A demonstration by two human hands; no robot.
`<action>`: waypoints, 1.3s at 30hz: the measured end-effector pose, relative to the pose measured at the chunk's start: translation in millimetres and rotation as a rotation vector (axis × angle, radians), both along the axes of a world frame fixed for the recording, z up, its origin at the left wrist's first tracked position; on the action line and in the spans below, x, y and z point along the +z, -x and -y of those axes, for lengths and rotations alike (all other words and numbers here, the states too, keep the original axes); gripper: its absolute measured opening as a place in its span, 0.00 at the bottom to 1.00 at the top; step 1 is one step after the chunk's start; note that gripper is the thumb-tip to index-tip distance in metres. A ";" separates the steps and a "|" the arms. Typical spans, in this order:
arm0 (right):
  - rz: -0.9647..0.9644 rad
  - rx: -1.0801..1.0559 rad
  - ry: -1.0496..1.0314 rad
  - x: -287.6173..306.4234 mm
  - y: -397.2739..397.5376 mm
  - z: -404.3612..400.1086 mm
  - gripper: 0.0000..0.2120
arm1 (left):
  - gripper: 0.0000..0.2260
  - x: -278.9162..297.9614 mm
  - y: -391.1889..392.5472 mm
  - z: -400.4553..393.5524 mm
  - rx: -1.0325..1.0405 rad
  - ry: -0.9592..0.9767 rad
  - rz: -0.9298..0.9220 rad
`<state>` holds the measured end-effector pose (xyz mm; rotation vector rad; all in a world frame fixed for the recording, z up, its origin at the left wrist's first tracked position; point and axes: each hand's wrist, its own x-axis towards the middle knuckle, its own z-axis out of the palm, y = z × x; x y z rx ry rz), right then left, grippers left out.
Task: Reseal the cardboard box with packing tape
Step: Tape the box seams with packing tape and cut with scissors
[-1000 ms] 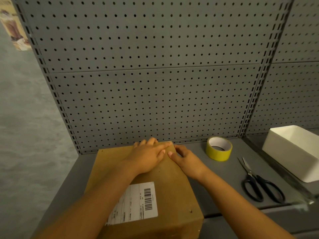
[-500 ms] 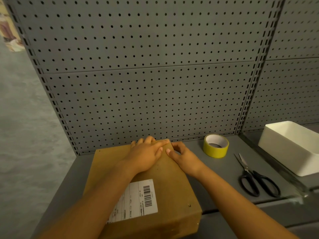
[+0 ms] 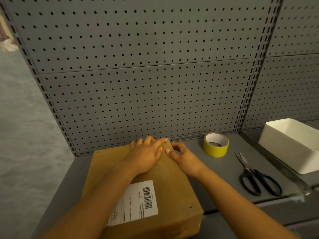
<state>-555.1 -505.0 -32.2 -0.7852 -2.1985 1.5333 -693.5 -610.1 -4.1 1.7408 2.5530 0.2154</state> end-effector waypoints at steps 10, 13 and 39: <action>0.022 0.032 -0.020 -3.1 2.2 -4.2 0.28 | 0.19 1.0 0.1 -1.4 0.005 0.009 0.030; 0.028 0.036 -0.034 -2.1 1.0 -2.9 0.28 | 0.19 0.8 -0.6 -0.6 0.003 0.007 0.037; 0.490 -0.311 -0.552 -9.8 -89.2 -110.7 0.19 | 0.19 9.9 -4.0 -3.3 -0.016 -0.038 0.166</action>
